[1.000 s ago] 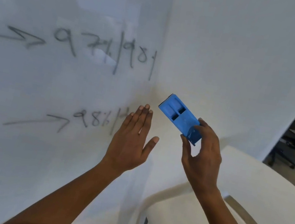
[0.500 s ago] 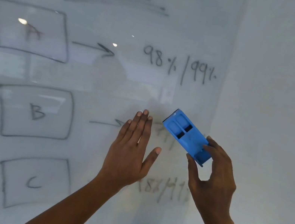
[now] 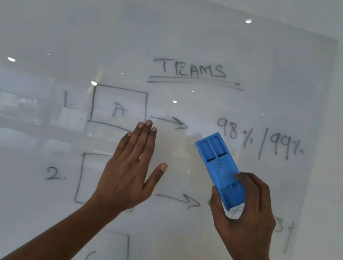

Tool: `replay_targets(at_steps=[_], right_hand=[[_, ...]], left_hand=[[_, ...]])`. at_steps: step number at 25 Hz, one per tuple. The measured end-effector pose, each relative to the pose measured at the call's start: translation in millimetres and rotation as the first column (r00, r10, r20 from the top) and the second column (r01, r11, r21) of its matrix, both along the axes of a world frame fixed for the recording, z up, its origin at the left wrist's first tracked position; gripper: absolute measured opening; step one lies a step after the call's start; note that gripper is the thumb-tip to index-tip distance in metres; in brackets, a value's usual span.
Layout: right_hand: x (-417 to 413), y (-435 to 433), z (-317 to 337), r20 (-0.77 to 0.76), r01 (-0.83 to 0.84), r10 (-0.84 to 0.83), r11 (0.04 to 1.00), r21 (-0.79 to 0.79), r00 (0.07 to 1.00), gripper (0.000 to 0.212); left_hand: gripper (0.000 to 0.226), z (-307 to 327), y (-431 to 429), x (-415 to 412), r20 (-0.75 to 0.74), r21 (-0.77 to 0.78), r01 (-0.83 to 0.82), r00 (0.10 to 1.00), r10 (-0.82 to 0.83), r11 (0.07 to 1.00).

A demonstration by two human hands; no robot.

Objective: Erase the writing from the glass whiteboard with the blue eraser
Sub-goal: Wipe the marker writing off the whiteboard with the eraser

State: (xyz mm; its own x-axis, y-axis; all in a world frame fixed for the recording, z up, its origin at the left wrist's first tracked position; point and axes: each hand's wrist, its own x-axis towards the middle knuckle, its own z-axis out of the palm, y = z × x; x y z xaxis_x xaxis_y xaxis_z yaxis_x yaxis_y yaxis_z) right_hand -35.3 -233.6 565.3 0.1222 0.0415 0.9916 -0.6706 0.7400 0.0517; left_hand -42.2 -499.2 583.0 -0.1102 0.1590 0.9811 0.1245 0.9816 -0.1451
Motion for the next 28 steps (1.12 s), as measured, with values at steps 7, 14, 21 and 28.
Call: replay_targets(at_steps=[7,14,21,28], right_hand=[[-11.8,-46.9,41.9,-0.032,-0.089,0.089,0.996,0.004,0.995,0.051],[-19.2,-70.0,75.6,0.005,-0.062,0.062,0.997,-0.049,0.998,0.053],[-40.9,-70.4,113.3,0.053,0.012,-0.007,0.996,-0.089,0.999,0.066],[-76.5,-62.2,133.8,0.029,0.216,-0.214,0.969,-0.117,0.976,0.067]], left_hand=[[0.078,53.7,-63.7,6.0,-0.055,0.014,-0.083,0.995,0.084,0.996],[0.078,84.7,-99.5,-5.2,-0.055,0.026,-0.099,0.993,0.1,0.995],[0.078,121.6,-111.9,-26.3,-0.092,0.009,-0.076,0.993,0.076,0.997],[0.076,151.1,-114.2,-46.5,-0.077,0.091,0.015,0.997,-0.008,0.996]])
